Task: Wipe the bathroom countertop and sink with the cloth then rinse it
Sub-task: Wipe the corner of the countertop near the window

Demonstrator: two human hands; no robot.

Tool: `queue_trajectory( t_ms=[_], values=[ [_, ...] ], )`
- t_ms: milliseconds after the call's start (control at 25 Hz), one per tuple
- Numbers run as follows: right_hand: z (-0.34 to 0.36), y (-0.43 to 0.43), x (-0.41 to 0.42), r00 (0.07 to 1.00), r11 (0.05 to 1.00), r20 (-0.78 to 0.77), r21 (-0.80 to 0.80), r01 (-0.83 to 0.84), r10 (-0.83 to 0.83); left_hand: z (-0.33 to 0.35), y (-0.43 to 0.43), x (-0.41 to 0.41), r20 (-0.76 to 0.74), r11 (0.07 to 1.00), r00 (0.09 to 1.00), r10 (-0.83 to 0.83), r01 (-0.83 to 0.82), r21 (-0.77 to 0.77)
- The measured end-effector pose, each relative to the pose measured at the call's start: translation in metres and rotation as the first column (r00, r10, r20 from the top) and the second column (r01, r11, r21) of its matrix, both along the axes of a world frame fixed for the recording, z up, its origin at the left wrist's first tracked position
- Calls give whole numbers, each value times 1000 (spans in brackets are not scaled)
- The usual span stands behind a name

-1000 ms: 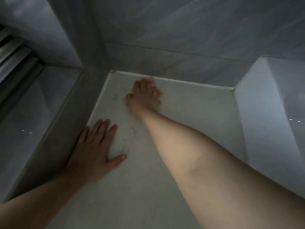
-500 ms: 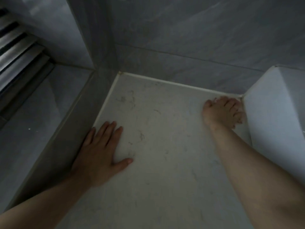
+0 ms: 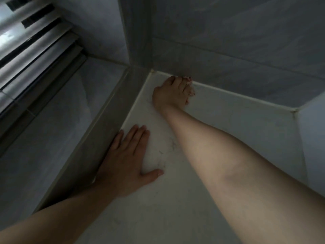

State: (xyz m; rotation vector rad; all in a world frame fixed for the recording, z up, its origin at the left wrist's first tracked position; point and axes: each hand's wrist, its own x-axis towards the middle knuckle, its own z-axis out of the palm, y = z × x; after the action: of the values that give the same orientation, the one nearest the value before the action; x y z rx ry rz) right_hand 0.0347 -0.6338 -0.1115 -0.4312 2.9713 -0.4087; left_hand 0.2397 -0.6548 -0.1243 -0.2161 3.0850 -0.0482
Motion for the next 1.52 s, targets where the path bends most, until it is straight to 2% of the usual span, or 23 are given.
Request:
queue_trajectory(
  t_ms=[120,280,360,480,640,720,800,840,920,960,1080,1120,1160,1200,1280,1320,1400,1520],
  values=[
    [3,2,1,999,998,14,-36,-46,47,1,1,2,-47,999,999,16,-15,38],
    [7,-16,5,949,945,58,-122,-302,311,0,2,8,-206,982,968,144,-115,147],
    [7,-27,4,930,927,88,-154,-341,357,-2,3,6,-244,980,956,162,-126,157],
    [4,-13,15,910,912,97,-129,-390,403,-4,1,6,-278,981,950,144,-102,163],
    [3,20,47,817,816,15,-54,-575,577,-5,0,7,-276,986,953,127,-91,139],
    [2,39,46,813,813,14,-17,-581,582,-5,0,6,-283,986,950,129,-93,136],
    [-3,76,31,878,877,-19,45,-478,479,-5,0,6,-288,987,949,125,-89,135],
    [-7,101,21,923,924,-54,76,-376,380,-6,-1,6,-293,987,948,122,-85,134],
    [-10,163,2,991,992,-97,86,-87,95,-6,-1,6,-295,988,949,115,-79,131],
    [-9,193,-4,995,995,-80,73,73,-67,-6,-2,6,-290,988,950,117,-82,131],
    [1,244,-5,884,882,27,91,463,-467,-7,-1,5,-296,987,947,128,-93,130],
    [3,239,-1,844,842,51,118,526,-534,-7,0,5,-301,987,945,131,-95,130],
    [6,223,4,843,839,59,151,523,-535,-6,0,5,-305,987,943,131,-95,129],
    [4,197,12,890,881,41,175,440,-453,-6,0,4,-311,988,942,127,-91,128],
    [1,128,32,995,987,-46,134,93,-88,-7,0,4,-327,987,937,123,-81,138],
    [-2,91,45,990,990,-71,82,-115,121,-7,0,4,-338,986,933,122,-76,146],
    [3,35,65,911,911,5,-31,-412,412,-8,-1,4,-369,985,922,114,-56,163],
    [5,29,62,836,840,77,-24,-543,543,-9,-3,4,-377,986,921,100,-42,159]
  ],
)
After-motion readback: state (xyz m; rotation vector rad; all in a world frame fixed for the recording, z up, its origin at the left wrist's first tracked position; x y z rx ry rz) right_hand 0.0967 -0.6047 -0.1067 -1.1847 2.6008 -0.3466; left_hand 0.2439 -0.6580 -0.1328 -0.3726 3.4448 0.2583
